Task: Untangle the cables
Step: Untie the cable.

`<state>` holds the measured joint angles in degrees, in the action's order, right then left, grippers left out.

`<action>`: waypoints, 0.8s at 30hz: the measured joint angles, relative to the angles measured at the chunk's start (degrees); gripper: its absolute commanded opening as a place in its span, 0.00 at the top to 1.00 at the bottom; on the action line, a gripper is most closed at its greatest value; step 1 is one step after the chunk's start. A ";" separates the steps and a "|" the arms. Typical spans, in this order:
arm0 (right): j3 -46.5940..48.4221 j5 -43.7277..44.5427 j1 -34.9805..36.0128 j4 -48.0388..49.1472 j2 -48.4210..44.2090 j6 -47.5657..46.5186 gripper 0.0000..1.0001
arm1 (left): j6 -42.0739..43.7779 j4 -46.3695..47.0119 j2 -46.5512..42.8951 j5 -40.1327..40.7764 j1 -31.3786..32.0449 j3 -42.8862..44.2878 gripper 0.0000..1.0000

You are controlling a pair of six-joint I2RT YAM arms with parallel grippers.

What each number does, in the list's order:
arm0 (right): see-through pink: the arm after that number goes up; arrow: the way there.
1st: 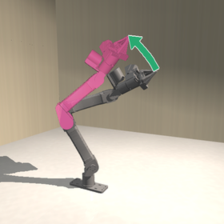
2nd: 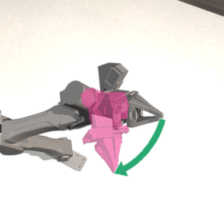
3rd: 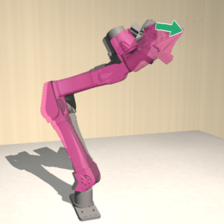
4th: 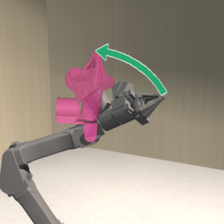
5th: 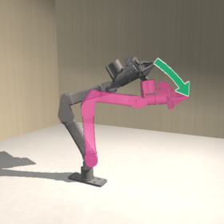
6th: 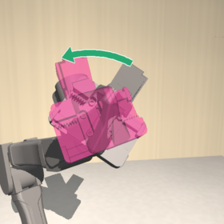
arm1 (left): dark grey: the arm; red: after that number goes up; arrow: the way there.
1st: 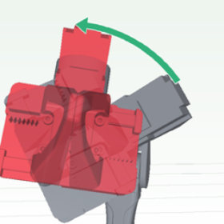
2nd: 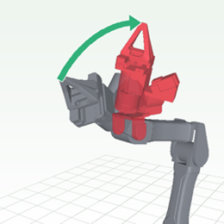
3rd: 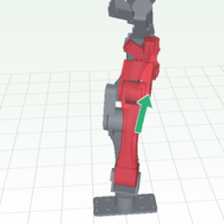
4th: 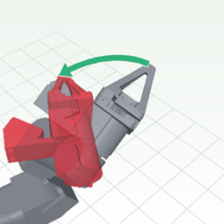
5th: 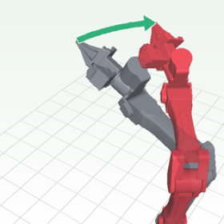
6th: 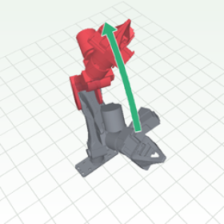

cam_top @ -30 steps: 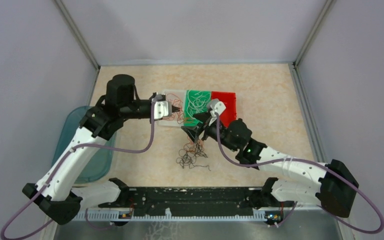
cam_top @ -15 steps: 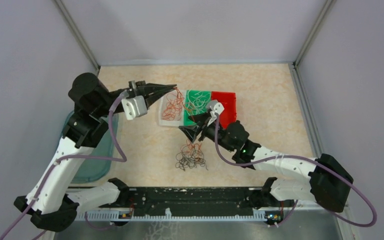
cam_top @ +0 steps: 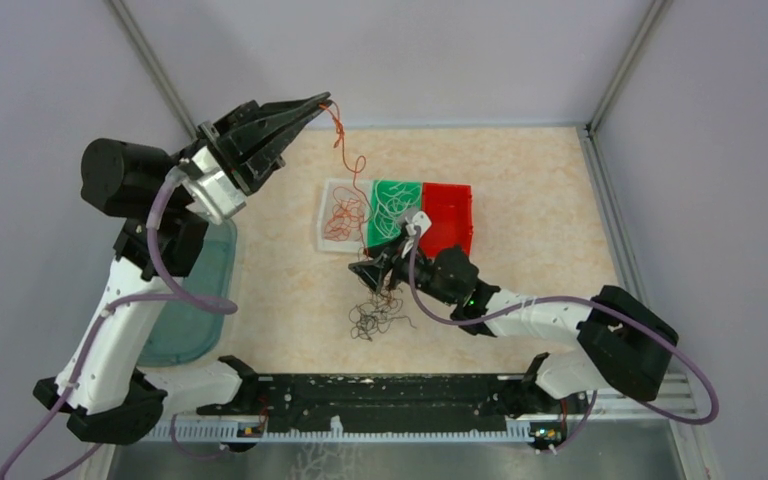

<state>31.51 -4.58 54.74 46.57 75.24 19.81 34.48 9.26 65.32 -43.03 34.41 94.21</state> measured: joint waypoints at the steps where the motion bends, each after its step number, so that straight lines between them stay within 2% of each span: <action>1: 0.00 -0.02 0.07 0.31 0.57 0.31 0.46 | -0.24 0.83 0.44 -0.02 0.00 0.61 1.00; 12: -0.04 0.37 1.14 2.71 5.49 2.34 0.49 | -0.59 9.79 7.08 1.44 0.00 10.14 1.00; 24: -9.51 3.63 2.32 9.35 7.91 5.38 0.51 | 9.16 20.57 15.61 5.79 0.00 28.89 1.00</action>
<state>22.00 -0.95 57.06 55.92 83.15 25.19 43.64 29.82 80.93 -37.23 34.41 123.11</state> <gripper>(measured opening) 0.496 0.007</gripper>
